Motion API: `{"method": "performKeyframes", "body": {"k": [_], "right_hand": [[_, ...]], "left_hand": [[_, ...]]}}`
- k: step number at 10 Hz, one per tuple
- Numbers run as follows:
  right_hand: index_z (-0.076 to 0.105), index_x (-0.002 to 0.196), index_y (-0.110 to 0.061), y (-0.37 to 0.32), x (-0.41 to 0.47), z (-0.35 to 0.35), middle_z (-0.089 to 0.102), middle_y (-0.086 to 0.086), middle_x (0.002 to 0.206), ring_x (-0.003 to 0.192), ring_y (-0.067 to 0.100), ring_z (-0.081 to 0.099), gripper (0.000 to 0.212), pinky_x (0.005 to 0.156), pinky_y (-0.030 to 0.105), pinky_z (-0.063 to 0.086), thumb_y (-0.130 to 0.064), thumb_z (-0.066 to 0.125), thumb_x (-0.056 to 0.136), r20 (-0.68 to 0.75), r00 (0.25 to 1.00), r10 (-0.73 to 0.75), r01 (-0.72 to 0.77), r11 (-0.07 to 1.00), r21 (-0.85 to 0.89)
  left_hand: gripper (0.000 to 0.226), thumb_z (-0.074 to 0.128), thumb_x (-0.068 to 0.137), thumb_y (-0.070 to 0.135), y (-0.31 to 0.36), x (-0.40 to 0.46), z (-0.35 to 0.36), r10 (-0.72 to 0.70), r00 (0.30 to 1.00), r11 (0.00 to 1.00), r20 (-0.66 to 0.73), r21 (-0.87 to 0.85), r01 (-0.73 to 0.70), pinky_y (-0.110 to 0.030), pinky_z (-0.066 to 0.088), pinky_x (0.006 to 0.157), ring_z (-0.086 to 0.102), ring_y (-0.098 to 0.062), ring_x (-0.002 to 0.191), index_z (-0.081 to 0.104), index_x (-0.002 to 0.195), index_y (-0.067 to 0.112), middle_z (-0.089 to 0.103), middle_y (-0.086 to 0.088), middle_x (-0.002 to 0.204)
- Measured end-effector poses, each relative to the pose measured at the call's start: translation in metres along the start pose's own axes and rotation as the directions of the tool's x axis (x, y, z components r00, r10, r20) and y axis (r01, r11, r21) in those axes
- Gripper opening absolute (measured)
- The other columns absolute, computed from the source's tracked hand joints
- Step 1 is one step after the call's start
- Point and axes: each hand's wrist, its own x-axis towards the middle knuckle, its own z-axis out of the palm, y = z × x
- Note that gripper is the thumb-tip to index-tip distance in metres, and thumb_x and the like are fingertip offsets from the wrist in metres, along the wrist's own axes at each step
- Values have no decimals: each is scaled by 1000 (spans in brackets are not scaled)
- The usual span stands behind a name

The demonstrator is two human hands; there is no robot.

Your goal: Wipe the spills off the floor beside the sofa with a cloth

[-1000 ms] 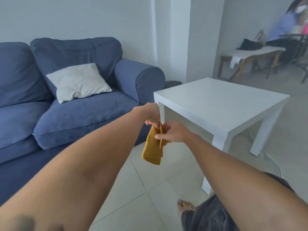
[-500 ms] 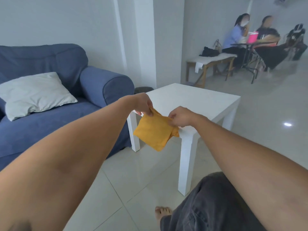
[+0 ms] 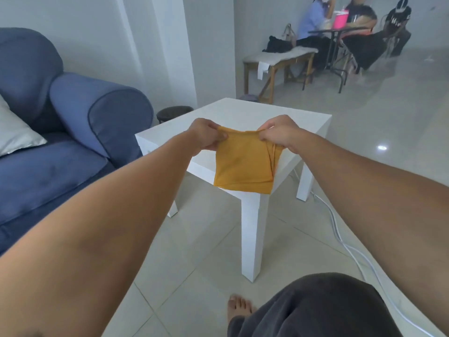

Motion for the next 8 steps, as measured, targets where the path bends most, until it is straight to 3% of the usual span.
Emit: {"method": "performKeyframes", "body": {"k": [1,2,3,4,5,6,7,8], "right_hand": [[75,110,-13,8,23,12,65,1,113,115,20,57,24,89,26,49,-9,66,87,-110,994,-28,26,999,-22],[67,118,-16,25,41,27,65,5,122,116,23,59,32,90,27,49,-7,67,86,-214,977,-25,13,998,-53],[56,127,-21,45,41,38,62,4,124,118,24,56,43,93,34,50,-17,71,86,-233,969,-80,38,983,-181],[56,129,-25,59,31,46,60,1,127,125,24,47,42,98,38,47,-24,67,88,-219,962,-165,104,958,-268],[68,116,-29,65,24,51,65,2,123,127,22,46,26,99,37,45,-30,61,91,-177,969,-171,115,950,-290],[71,115,-29,65,22,52,64,7,126,126,25,48,27,102,37,45,-33,59,91,-162,976,-148,98,955,-281],[71,117,-28,62,13,52,63,7,129,126,26,50,29,103,34,45,-32,60,91,-157,981,-115,75,968,-242],[72,115,-26,50,-2,39,64,2,131,125,18,55,26,97,20,39,-29,62,92,-277,949,-149,134,988,-74]], "left_hand": [[41,74,85,10,-11,29,14,-23,992,999,-121,-27,19,-38,58,92,71,-30,96,59,123,8,65,-14,118],[60,74,85,20,-22,43,28,-5,983,997,-184,74,19,-36,54,94,65,-29,108,46,138,14,57,-9,131],[64,67,90,30,-33,39,41,111,982,943,-152,329,-56,-35,46,101,52,-27,127,39,146,16,51,-7,142],[58,57,93,39,-43,26,52,230,972,822,-54,546,-164,-36,37,108,45,-26,135,43,146,19,47,-6,147],[61,47,96,49,-54,15,60,248,968,727,47,651,-218,-39,30,112,38,-25,140,39,148,17,41,-6,152],[68,32,99,54,-64,13,64,217,967,634,136,733,-246,-41,8,122,15,-21,151,24,154,14,18,-5,164],[72,24,100,56,-69,15,65,214,966,605,145,757,-247,-41,1,123,5,-19,153,16,156,12,8,-5,166],[73,21,100,57,-70,16,67,233,963,601,136,758,-253,-41,1,124,4,-19,154,14,157,12,7,-5,167]]}}
